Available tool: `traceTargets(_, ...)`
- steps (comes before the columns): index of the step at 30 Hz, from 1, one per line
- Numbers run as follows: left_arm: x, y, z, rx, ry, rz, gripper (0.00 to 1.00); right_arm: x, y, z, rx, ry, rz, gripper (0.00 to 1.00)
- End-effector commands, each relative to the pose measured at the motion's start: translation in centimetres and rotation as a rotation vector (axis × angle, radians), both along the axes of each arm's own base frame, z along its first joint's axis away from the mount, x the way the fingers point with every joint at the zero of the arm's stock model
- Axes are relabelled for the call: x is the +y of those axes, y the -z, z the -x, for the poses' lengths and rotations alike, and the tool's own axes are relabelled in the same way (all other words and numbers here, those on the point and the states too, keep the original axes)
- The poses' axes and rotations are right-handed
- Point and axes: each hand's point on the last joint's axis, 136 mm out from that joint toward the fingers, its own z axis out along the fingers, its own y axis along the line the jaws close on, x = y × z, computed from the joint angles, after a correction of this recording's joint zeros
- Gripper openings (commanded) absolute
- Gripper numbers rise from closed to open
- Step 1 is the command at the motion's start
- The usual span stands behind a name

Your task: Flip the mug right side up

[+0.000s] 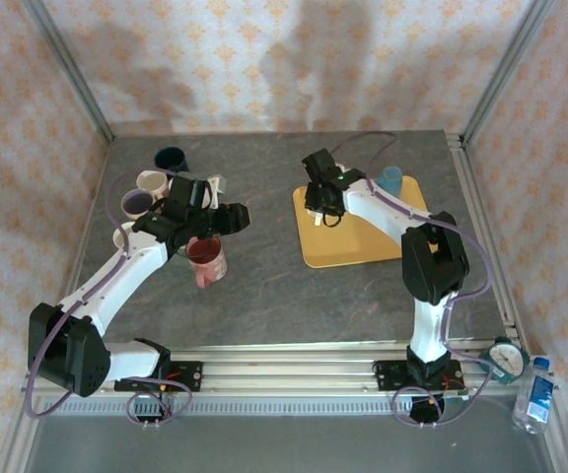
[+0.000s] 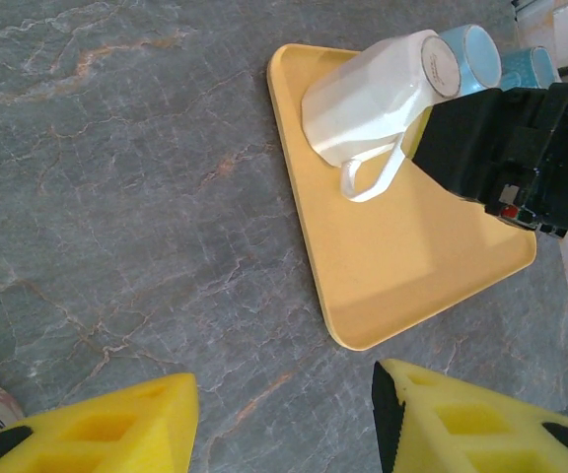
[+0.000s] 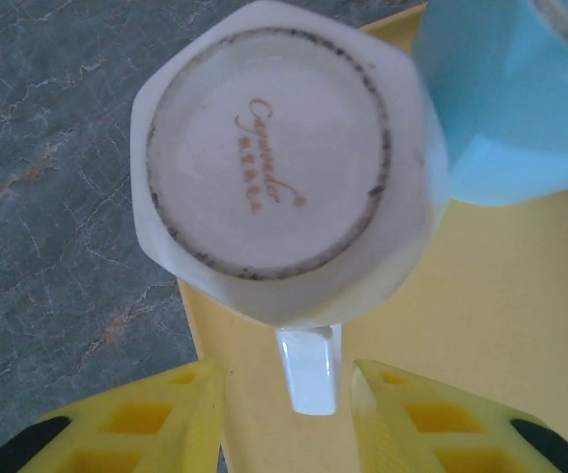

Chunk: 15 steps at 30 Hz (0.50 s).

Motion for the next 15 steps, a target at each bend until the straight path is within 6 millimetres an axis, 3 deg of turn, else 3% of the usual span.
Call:
traceTargets(1,0.3,-1.0,-0.1,-0.042,0.009,-0.004,0.5,-0.6,0.0,-0.4,0.009,0.07,0.037,0.39)
traceTargets(15,0.2,-0.8,0.0,-0.037,0.005,0.015,0.48,-0.4,2.1,-0.8,0.062,0.056,0.081,0.32)
